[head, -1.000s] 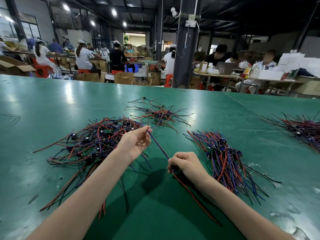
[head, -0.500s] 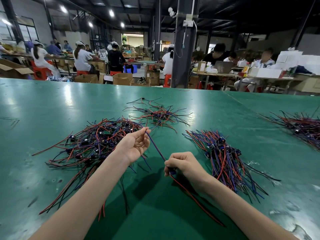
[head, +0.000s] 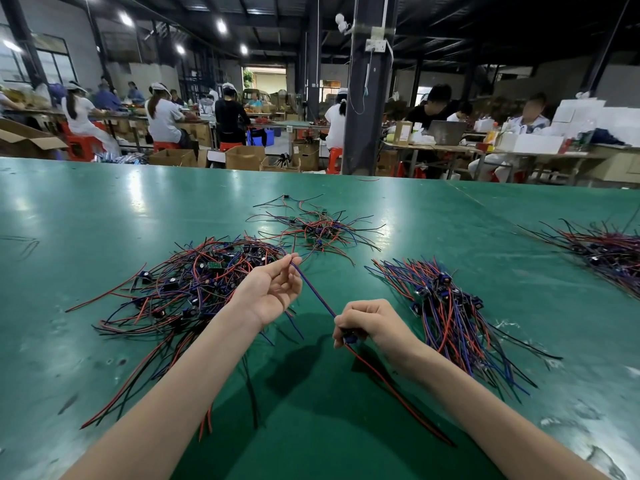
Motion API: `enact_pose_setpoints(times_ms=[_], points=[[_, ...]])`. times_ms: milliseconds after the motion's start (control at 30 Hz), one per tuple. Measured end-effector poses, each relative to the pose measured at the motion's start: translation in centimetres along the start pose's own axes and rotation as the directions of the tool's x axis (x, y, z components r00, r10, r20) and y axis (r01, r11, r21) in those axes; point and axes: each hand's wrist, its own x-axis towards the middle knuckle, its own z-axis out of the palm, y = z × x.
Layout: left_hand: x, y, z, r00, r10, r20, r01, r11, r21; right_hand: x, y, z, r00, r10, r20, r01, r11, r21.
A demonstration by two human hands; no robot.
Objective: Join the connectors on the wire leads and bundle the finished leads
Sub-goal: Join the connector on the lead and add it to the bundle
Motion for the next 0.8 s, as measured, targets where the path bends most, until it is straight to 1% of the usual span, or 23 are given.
enact_pose_setpoints(times_ms=[200,267,367,433,500,567,600,667,700,733,800], points=[[0.4,-0.4,-0.3,1.0,0.004,-0.026,-0.003,1.0,0.02,0.3,0.3,-0.3,1.0,-0.01,-0.003,0.01,0.998,-0.064],[0.6,-0.7,-0.6,0.997,0.046,-0.061,-0.041,0.995,0.088,0.3,0.4,-0.4,1.0,-0.007,-0.021,0.006,0.998,-0.062],[0.8,-1.1,-0.6,0.982,0.165,-0.088,-0.141,0.962,0.233,0.4,0.4,-0.5,0.997,-0.017,-0.079,0.013,0.999,-0.041],[0.6,-1.4,-0.3,0.977,0.204,-0.066,-0.177,0.939,0.296,0.5,0.3,-0.6,0.99,-0.023,-0.139,0.021,1.0,-0.017],[0.2,-2.0,0.1,0.98,0.2,-0.016,-0.178,0.905,0.385,0.6,0.3,-0.7,0.978,-0.027,-0.209,0.024,1.0,-0.014],[-0.4,-2.9,0.5,0.987,0.149,0.064,-0.161,0.841,0.517,0.8,0.3,-0.9,0.961,-0.03,-0.275,0.027,1.0,-0.016],[-0.7,-3.6,0.6,0.987,0.114,0.113,-0.159,0.789,0.593,0.9,0.3,-1.0,0.952,-0.026,-0.306,0.025,1.0,-0.007],[-1.1,-5.0,0.7,0.978,0.057,0.2,-0.188,0.654,0.733,1.0,0.3,-1.3,0.932,-0.005,-0.361,0.017,0.999,0.03],[-1.2,-5.6,0.7,0.97,0.042,0.238,-0.216,0.596,0.774,1.0,0.3,-1.5,0.926,0.005,-0.377,0.017,0.998,0.055],[-1.2,-6.2,0.6,0.961,0.032,0.275,-0.246,0.558,0.793,1.0,0.3,-1.6,0.924,0.012,-0.382,0.019,0.997,0.078],[-1.3,-6.8,0.4,0.943,0.02,0.331,-0.29,0.538,0.792,1.0,0.2,-1.7,0.929,0.018,-0.369,0.021,0.995,0.101]])
